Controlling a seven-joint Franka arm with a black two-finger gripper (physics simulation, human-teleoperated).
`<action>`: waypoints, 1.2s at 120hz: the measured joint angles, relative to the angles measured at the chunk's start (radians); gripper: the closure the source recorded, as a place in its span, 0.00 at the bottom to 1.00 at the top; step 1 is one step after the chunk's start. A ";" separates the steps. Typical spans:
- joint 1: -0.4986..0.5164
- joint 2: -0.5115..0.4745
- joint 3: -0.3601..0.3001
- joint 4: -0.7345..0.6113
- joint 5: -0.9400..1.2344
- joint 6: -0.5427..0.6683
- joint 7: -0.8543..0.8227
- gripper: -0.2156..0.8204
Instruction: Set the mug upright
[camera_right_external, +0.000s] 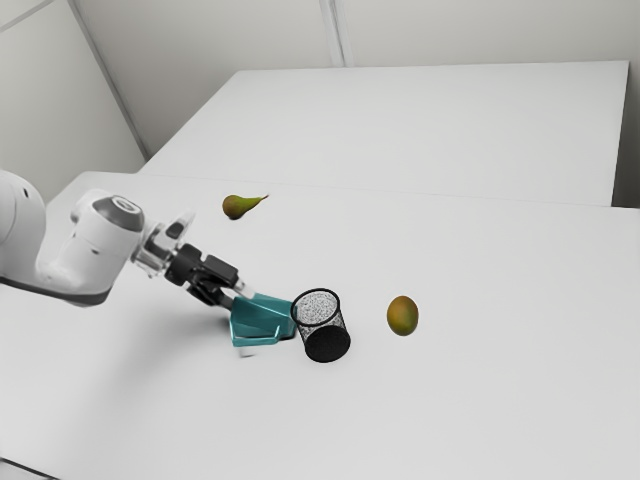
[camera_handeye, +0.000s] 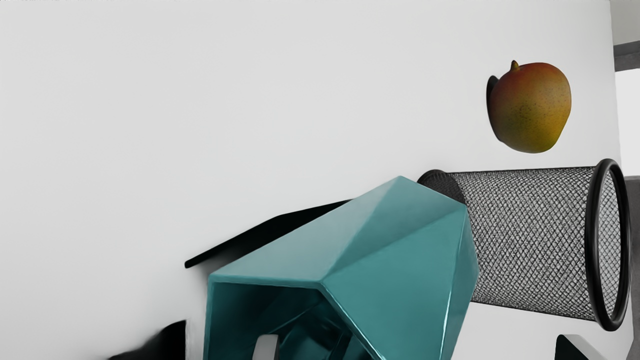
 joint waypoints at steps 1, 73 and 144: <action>0.000 0.001 0.000 0.000 -0.003 0.000 0.001 0.21; 0.020 0.034 -0.003 0.000 -0.043 -0.066 0.078 0.75; 0.011 0.013 -0.008 0.012 -0.033 -0.099 0.128 0.92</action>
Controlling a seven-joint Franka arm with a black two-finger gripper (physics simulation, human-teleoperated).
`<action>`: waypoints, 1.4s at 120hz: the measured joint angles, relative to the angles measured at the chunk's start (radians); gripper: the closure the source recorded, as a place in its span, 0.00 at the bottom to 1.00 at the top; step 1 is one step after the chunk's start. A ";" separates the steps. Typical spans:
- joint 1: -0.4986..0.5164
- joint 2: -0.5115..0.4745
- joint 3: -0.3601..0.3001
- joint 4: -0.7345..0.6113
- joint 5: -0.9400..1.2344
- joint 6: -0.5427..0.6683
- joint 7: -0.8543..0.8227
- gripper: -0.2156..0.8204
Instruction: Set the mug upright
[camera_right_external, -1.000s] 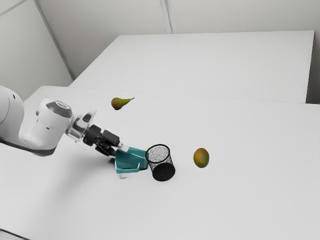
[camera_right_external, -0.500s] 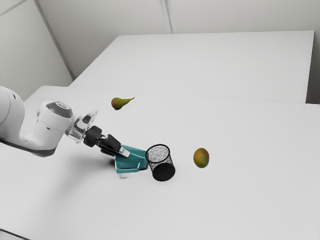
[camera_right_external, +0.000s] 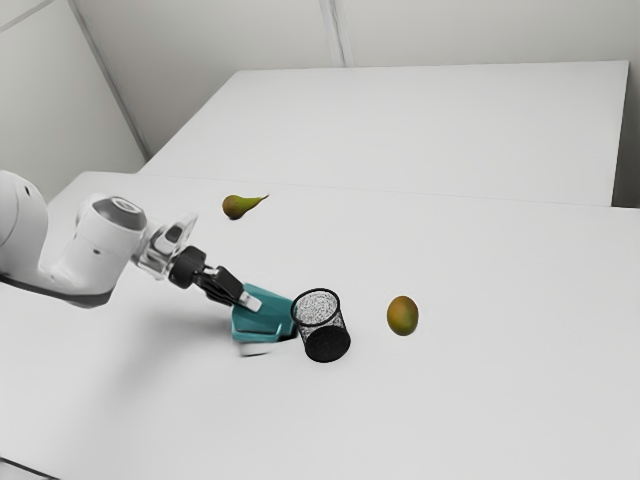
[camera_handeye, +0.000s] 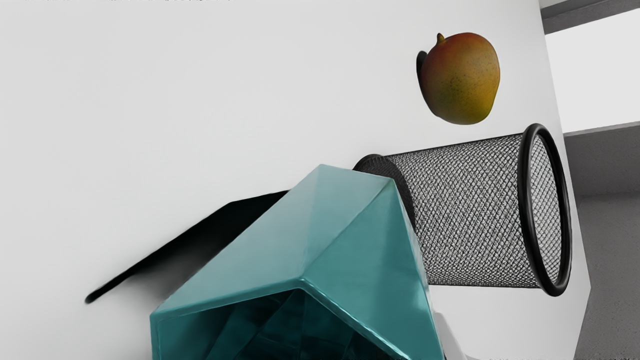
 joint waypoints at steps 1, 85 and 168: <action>0.000 -0.001 0.000 0.000 0.001 0.000 0.000 0.92; 0.007 -0.125 -0.141 0.027 0.441 0.171 -0.114 0.96; -0.007 -0.117 -0.238 0.027 0.855 0.316 -0.355 0.96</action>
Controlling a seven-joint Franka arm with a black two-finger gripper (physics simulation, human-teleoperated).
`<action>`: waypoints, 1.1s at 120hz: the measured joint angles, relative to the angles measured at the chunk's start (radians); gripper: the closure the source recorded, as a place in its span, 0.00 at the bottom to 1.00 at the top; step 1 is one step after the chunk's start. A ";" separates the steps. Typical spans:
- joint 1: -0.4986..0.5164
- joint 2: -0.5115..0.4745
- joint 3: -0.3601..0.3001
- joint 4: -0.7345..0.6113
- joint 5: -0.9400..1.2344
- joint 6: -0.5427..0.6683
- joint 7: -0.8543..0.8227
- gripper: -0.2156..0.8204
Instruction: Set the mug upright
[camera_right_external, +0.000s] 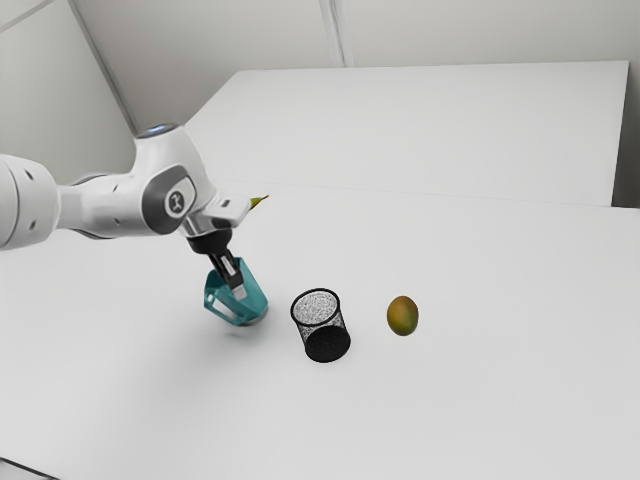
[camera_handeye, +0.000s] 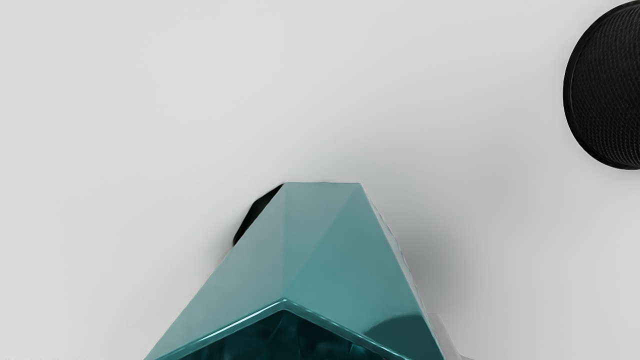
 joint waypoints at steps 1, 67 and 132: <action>0.000 0.000 0.000 0.000 0.001 0.000 -0.002 0.96; 0.007 0.007 -0.023 0.004 0.027 0.007 -0.073 0.53; -0.021 -0.090 -0.065 0.225 0.044 -0.191 -0.166 0.27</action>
